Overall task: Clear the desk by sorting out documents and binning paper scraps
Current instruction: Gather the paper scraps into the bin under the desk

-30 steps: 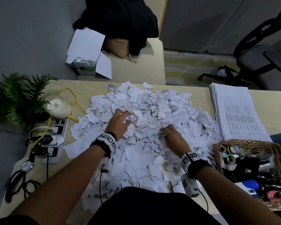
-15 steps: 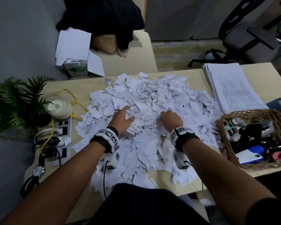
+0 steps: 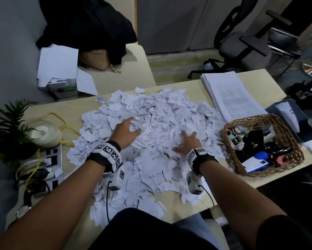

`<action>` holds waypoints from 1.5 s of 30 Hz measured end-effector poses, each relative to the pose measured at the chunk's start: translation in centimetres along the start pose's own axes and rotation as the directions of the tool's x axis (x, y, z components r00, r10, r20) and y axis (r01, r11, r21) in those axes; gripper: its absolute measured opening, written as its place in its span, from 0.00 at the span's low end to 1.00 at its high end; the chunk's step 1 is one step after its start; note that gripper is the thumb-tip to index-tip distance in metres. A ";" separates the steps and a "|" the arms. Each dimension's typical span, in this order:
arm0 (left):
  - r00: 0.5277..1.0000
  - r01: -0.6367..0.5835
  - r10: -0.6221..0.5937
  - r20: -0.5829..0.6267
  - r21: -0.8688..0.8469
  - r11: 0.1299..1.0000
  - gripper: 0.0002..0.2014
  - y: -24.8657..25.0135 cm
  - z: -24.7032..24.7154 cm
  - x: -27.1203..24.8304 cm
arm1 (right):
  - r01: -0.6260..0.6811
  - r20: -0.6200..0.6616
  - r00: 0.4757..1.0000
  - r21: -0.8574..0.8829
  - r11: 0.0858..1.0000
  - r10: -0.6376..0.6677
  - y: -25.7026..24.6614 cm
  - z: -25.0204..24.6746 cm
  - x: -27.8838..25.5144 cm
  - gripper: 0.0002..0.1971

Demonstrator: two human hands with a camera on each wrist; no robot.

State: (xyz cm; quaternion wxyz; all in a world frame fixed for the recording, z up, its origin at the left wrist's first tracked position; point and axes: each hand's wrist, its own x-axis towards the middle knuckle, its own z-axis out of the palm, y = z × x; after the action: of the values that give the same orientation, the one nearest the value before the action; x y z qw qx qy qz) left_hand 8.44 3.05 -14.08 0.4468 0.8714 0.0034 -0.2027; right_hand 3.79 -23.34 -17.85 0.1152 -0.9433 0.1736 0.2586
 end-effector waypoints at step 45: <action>0.739 -0.226 0.131 0.660 0.060 0.972 0.20 17.8 62.9 -9.7 | -0.221 -0.052 0.644 0.943 0.250 0.763 52.8 18.4 -12.9 0.08</action>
State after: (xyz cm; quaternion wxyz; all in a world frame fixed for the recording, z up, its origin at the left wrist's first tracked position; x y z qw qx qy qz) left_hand -19.19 -55.04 -29.39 0.3766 0.7708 -0.2496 -0.4491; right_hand -35.28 -62.50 -33.24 0.4413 -0.6547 0.6043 -0.1069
